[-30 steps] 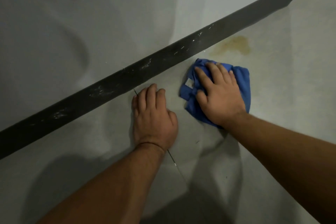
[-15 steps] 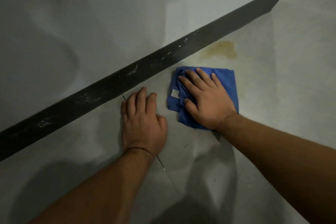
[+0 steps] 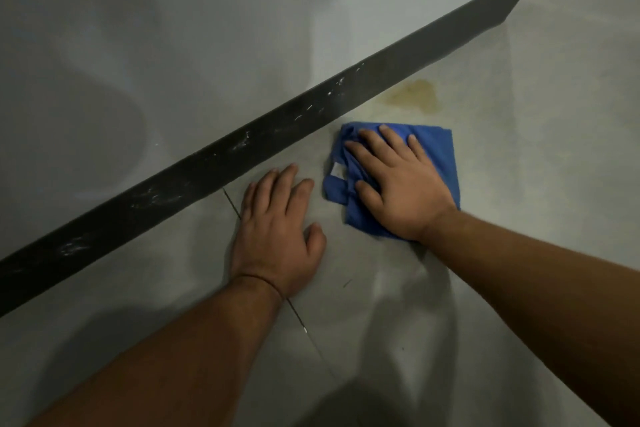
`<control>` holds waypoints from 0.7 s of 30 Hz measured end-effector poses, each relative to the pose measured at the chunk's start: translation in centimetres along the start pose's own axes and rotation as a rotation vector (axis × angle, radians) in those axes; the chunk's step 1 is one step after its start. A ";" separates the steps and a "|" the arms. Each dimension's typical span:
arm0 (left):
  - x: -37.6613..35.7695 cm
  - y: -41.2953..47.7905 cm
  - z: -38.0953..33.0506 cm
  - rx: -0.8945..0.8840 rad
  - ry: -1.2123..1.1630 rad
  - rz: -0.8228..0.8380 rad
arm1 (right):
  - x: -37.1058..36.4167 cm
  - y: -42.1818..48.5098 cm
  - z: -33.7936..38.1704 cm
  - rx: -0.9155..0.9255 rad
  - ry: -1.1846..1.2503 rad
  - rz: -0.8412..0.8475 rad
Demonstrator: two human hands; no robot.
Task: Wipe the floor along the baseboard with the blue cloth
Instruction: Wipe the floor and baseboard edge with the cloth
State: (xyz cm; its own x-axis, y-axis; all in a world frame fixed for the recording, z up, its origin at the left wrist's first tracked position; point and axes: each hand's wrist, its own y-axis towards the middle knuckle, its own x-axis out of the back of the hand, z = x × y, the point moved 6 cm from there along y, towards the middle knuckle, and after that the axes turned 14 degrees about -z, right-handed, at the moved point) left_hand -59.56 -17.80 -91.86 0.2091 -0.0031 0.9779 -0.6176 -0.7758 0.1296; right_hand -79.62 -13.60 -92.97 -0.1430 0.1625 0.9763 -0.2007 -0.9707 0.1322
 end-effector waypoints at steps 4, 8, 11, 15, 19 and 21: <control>-0.3 0.0 0.2 0.002 -0.004 0.002 | 0.5 -1.2 -3.4 -0.099 -0.039 0.004; -0.5 0.0 0.3 0.006 0.002 0.007 | 0.2 2.2 -4.0 -0.240 -0.063 -0.006; -0.6 0.0 0.3 0.005 0.008 -0.006 | -0.3 4.1 -2.8 -0.273 -0.060 -0.003; -0.4 0.0 0.2 -0.002 -0.013 -0.026 | -0.3 2.2 -0.1 -0.080 -0.024 0.015; -0.3 -0.1 0.3 -0.004 -0.033 -0.049 | 0.5 -1.2 -1.9 -0.047 -0.006 0.007; -0.4 -0.1 0.4 -0.005 -0.036 -0.041 | 0.8 -1.5 -4.0 -0.122 -0.027 0.003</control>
State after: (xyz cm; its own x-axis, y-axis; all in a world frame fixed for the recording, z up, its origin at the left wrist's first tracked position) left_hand -59.27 -17.95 -92.37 0.2616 0.0060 0.9651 -0.6117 -0.7724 0.1706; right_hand -83.29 -11.32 -93.10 -0.1176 0.1534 0.9811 -0.3171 -0.9421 0.1093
